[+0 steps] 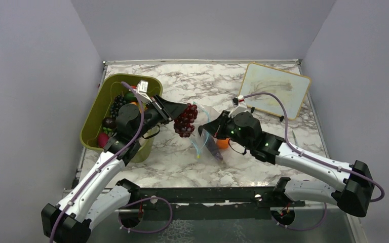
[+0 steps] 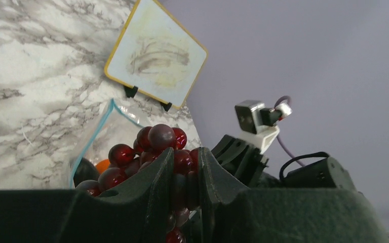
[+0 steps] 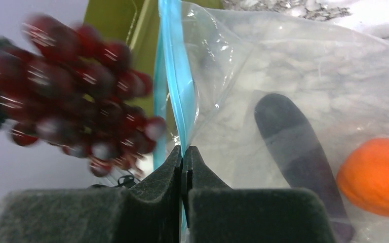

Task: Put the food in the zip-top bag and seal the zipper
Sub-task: Place the fake fruit in the zipper food storage bag.

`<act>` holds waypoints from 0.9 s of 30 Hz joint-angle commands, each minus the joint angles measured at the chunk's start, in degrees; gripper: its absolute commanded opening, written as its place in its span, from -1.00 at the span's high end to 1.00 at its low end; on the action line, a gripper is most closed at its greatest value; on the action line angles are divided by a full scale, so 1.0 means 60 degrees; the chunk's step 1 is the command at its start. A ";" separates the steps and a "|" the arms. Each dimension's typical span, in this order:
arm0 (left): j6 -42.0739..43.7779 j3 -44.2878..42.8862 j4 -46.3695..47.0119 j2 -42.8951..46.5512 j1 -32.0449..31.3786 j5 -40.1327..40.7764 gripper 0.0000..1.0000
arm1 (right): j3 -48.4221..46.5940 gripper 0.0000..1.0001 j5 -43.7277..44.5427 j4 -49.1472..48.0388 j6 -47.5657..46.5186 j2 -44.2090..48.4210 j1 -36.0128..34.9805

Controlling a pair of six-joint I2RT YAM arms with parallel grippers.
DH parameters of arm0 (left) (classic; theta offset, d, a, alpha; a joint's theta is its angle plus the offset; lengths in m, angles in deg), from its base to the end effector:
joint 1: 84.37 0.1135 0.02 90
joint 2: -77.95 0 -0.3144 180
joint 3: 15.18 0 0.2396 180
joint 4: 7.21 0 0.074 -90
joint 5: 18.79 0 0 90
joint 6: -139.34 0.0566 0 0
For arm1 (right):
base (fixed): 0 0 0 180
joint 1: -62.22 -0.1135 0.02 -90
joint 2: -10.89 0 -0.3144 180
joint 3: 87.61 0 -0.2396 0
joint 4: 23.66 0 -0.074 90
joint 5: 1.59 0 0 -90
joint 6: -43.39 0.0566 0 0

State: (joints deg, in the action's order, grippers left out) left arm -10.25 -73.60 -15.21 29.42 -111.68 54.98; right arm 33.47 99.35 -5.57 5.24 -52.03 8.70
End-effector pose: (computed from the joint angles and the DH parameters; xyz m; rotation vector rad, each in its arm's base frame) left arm 0.1492 -0.0949 0.3945 -0.2323 1.7055 -1.3866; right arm 0.1489 0.1833 0.3280 0.1042 2.0906 0.9974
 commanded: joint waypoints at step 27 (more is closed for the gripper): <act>0.0880 0.1510 0.0983 0.0100 -0.0868 0.0723 0.45 | -0.0069 0.98 -0.1062 -0.2323 0.0067 0.0273 -0.0014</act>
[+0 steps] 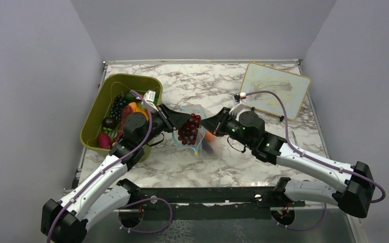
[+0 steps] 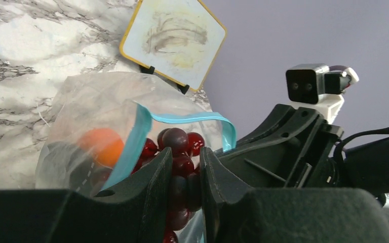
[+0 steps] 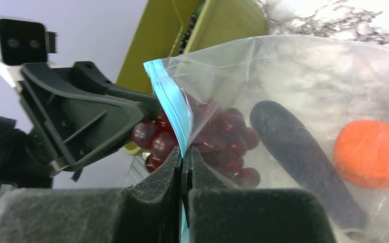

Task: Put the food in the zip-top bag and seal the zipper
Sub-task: Place the fake fruit in the zipper food storage bag.

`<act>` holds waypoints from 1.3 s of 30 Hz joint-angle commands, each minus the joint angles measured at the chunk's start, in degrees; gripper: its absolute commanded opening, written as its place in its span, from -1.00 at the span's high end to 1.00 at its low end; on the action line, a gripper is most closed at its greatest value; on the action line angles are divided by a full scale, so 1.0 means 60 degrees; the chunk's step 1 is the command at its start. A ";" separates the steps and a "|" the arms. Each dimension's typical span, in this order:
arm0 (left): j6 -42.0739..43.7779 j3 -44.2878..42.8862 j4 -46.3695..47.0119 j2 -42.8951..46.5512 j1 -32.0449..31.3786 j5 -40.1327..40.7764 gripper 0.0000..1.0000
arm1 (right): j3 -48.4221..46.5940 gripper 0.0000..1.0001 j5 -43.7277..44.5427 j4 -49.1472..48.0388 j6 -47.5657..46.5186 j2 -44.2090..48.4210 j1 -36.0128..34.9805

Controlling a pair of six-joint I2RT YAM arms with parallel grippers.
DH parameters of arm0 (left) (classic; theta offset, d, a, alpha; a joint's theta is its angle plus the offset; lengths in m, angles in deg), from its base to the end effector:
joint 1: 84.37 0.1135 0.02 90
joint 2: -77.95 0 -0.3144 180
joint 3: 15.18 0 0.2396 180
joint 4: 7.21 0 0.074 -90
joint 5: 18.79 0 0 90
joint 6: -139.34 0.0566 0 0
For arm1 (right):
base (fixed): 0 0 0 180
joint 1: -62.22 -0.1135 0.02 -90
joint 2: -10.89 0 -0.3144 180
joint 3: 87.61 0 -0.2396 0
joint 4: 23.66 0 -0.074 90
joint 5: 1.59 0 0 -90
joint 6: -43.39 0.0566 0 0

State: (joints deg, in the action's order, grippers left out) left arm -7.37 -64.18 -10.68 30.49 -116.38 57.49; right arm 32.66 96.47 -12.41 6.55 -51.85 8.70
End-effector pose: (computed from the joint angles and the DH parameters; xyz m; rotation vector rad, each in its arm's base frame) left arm 0.1420 -0.1046 0.3472 -0.1783 1.7812 -1.3550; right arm 0.1498 0.1893 0.3484 0.1024 1.9831 1.1535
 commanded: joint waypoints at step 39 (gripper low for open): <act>0.4933 -0.2571 -0.5069 -0.0113 -0.0173 0.1000 -0.41 | -0.0064 0.98 -0.0010 -0.0696 -0.0682 0.1089 -0.0016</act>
State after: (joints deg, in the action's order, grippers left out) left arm 19.58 -82.17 -35.71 31.65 -117.12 63.22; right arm 32.59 95.00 -11.77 4.39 -48.57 8.70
